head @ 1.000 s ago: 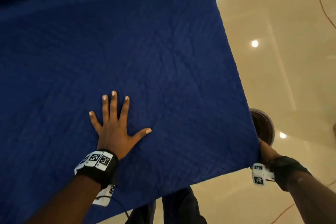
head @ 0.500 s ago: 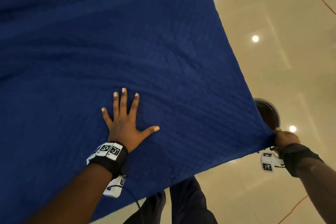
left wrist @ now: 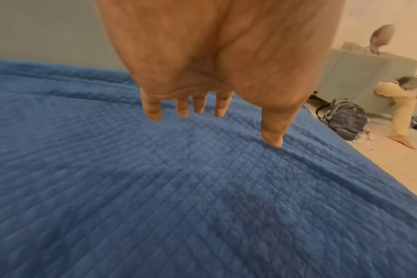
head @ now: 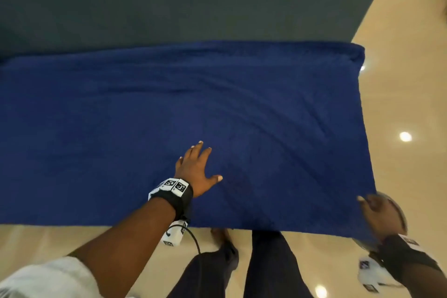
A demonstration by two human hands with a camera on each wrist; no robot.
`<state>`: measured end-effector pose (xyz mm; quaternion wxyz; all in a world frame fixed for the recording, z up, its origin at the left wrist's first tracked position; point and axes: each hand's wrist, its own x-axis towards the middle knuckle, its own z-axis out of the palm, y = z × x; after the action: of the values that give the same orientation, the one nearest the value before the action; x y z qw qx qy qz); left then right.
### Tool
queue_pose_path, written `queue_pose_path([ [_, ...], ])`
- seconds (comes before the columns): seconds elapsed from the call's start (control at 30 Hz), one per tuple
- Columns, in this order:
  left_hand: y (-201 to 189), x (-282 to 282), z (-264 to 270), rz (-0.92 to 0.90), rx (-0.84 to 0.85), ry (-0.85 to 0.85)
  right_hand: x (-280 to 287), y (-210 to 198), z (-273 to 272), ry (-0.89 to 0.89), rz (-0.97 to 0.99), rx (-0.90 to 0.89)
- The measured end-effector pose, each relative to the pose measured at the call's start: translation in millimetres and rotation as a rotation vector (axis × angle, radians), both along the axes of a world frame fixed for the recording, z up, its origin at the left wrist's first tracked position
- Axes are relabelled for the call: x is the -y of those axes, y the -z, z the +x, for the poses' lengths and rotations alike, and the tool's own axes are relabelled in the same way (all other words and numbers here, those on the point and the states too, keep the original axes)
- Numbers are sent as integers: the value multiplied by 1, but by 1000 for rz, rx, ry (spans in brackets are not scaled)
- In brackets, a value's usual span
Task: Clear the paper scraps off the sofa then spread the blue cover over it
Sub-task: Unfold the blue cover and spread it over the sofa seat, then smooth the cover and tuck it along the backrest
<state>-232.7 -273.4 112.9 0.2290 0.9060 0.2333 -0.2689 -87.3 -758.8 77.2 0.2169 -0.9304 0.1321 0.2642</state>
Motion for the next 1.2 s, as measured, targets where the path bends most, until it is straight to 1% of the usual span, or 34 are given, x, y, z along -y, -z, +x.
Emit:
queue_pose_path([
  [0.03,-12,-5,-10,6,-8,-17,-24,-11,1,-26,23,-19],
  [0.1,-23,-8,-24,1,-22,-31,-66,-19,2,-28,95,-42],
  [0.13,-60,-25,-51,10,-16,-89,-106,-41,-4,-76,169,-67],
  [0.2,-66,-22,-61,-2,-42,-90,-140,-43,-12,-86,206,-101],
  [0.3,-90,-38,-86,-18,-29,-181,-208,-52,-24,-170,305,-137],
  [0.37,-105,-56,-99,-16,-15,-246,-255,-60,-27,-264,343,-164],
  [0.47,-118,-87,-110,-1,18,-330,-318,-57,-30,-486,375,-204],
  [0.53,-120,-109,-122,16,14,-374,-357,-52,-36,-625,360,-194],
  [0.6,-117,-128,-134,5,20,-427,-393,-49,-42,-699,363,-193],
  [0.7,-106,-164,-153,-40,29,-527,-453,-50,-49,-828,353,-199],
  [0.77,-94,-196,-169,-70,25,-594,-500,-47,-51,-882,337,-195],
  [0.87,-64,-258,-199,-123,20,-685,-582,-35,-55,-950,311,-180],
  [0.97,-19,-338,-233,-141,16,-736,-675,-15,-62,-1001,287,-149],
  [1.07,36,-439,-267,-136,-15,-768,-789,27,-83,-1073,290,-99],
  [1.13,64,-498,-282,-95,25,-814,-862,51,-104,-1171,275,-70],
  [1.2,94,-557,-297,-46,79,-857,-941,76,-133,-1320,207,-28],
])
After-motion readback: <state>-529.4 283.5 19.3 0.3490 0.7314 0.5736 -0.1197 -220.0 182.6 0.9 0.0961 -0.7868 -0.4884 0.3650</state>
